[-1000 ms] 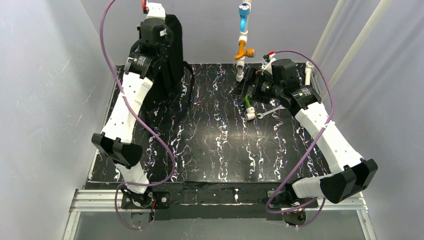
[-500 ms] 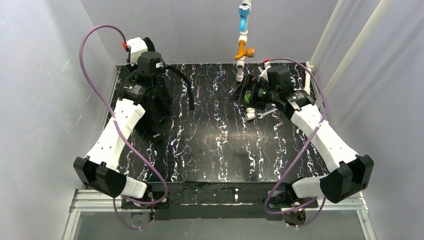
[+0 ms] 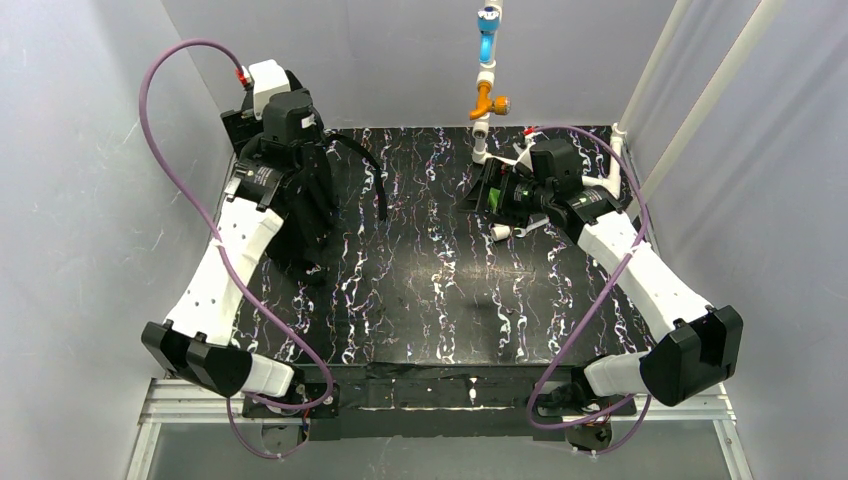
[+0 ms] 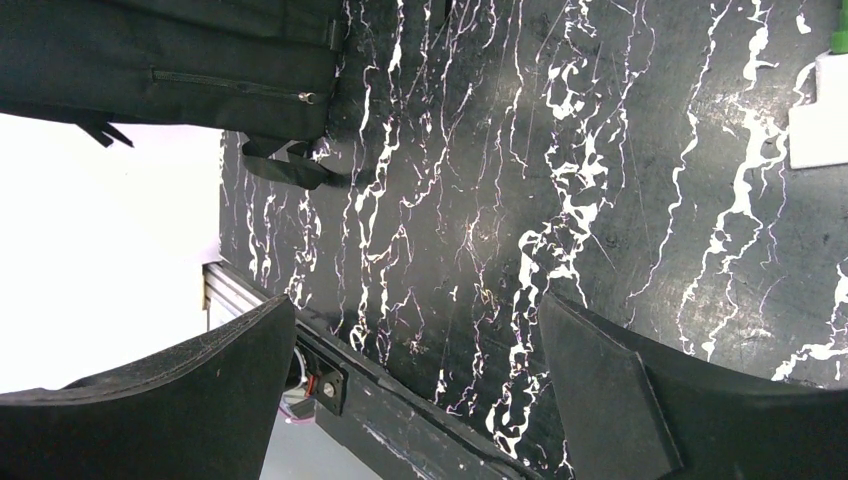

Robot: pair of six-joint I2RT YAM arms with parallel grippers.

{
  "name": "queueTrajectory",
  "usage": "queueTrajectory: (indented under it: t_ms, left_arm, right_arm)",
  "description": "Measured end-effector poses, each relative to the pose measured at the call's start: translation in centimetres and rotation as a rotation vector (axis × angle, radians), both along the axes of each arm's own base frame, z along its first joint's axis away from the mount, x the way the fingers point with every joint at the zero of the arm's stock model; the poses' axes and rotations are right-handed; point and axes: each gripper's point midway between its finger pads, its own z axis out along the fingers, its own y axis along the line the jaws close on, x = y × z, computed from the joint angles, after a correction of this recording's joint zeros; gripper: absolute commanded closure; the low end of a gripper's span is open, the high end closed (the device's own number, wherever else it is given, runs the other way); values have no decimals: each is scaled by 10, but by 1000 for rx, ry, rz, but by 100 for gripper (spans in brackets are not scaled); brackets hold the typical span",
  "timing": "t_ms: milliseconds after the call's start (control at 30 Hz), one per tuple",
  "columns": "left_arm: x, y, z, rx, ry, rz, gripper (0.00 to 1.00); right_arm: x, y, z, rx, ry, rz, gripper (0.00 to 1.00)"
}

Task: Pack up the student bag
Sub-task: Place the student bag at the center of the board, then reset both arms

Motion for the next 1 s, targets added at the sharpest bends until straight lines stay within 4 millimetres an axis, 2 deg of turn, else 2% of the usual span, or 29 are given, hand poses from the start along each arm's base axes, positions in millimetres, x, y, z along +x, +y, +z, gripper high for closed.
queueTrajectory:
  t_ms: [167,300,367,433,500,600,700,767,800,867,900,933,1000]
  left_arm:
    - [-4,-4,4,-15,8,-45,2]
    - [-9,-8,16,-30,4,-86,2]
    - [-14,-9,29,-43,-9,-103,2]
    - [-24,-10,54,-77,-58,-133,2]
    - [-33,-12,69,-104,-93,-162,2]
    - [-62,-16,102,-169,-198,-259,2]
    - [-122,-15,163,-248,-431,-396,2]
    - [-191,-4,216,-291,-665,-495,2]
    - [-207,-3,230,-297,-719,-527,2]
    - [-218,-5,240,-296,-754,-562,2]
    - [-219,-7,240,-291,-751,-579,2]
    - [-218,-8,239,-288,-744,-584,2]
    - [-221,-7,239,-278,-742,-585,2]
  right_arm:
    - [-1,1,0,3,0,4,2]
    - [-1,1,0,5,0,11,2]
    - [-2,1,0,-1,-4,16,1]
    - [-3,-2,-2,-22,-4,20,2]
    - [-4,-8,-2,-60,-8,19,2]
    - [0,-17,16,-114,-58,3,2]
    - [7,-39,75,-174,-244,-55,2]
    - [-1,-66,126,-215,-407,-130,2]
    - [-8,-78,145,-225,-467,-168,2]
    - [-22,-107,179,-258,-581,-261,2]
    - [-32,-123,203,-261,-660,-314,1]
    - [-52,-144,233,-241,-763,-385,2]
    - [-104,-195,293,-173,-966,-567,2]
